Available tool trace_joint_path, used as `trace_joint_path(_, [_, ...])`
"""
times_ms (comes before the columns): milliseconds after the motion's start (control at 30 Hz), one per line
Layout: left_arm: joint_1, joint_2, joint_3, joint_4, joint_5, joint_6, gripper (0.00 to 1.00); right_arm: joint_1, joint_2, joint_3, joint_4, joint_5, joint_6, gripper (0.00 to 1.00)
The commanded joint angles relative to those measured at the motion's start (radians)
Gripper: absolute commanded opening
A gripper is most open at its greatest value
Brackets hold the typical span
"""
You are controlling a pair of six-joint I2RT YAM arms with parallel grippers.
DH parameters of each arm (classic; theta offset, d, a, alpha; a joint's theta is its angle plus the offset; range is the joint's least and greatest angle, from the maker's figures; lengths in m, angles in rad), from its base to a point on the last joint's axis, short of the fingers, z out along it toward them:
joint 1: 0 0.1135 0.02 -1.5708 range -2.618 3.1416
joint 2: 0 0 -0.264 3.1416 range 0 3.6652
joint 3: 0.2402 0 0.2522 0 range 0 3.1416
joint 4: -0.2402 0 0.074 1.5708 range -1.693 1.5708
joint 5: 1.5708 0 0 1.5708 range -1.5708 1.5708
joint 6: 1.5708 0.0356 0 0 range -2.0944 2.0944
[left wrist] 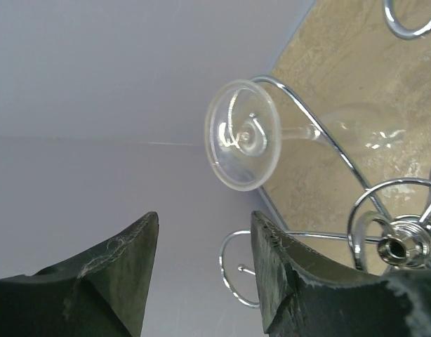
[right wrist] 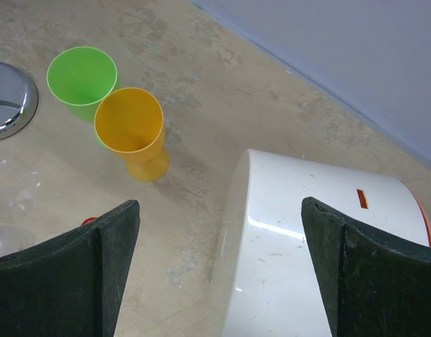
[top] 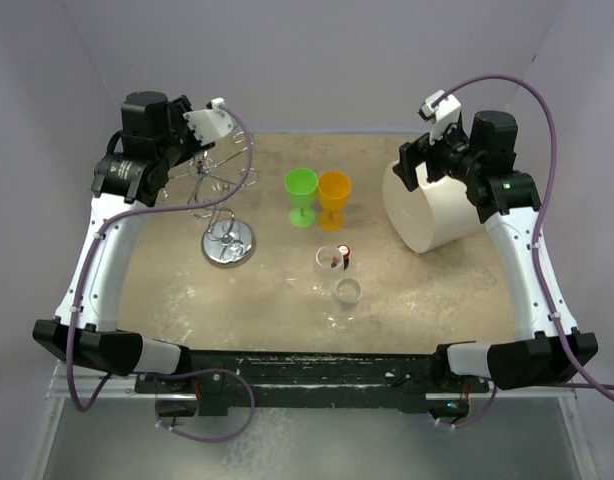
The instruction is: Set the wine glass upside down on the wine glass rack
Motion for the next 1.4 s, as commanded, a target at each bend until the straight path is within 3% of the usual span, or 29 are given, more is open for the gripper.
trace_joint_path(0, [0.003,-0.011,0.082,0.087,-0.044,-0.065,0.58,-0.003,-0.02,-0.006,0.047,-0.021,0.006,0.99])
trace_joint_path(200, [0.003,-0.032,0.092,0.217,-0.104,-0.183,0.69,-0.003,-0.015,0.014,0.036,-0.05,0.001,1.0])
trace_joint_path(367, [0.003,-0.044,0.109,0.243,-0.132,-0.395,0.81,-0.002,-0.035,0.022,0.037,-0.058,-0.009,1.0])
trace_joint_path(667, [0.077,-0.077,0.186,0.132,0.09,-0.696,0.93,0.06,-0.006,0.043,0.046,-0.014,0.015,0.94])
trace_joint_path(900, [0.092,-0.096,0.213,0.075,0.219,-0.723,0.99,0.229,0.114,0.126,-0.027,0.094,-0.032,0.88])
trace_joint_path(1133, [0.096,-0.107,0.212,0.062,0.225,-0.716,0.99,0.325,0.295,0.23,-0.066,0.185,-0.011,0.8])
trace_joint_path(1367, [0.103,-0.109,0.196,0.045,0.234,-0.706,0.99,0.372,0.351,0.221,-0.087,0.152,-0.025,0.77])
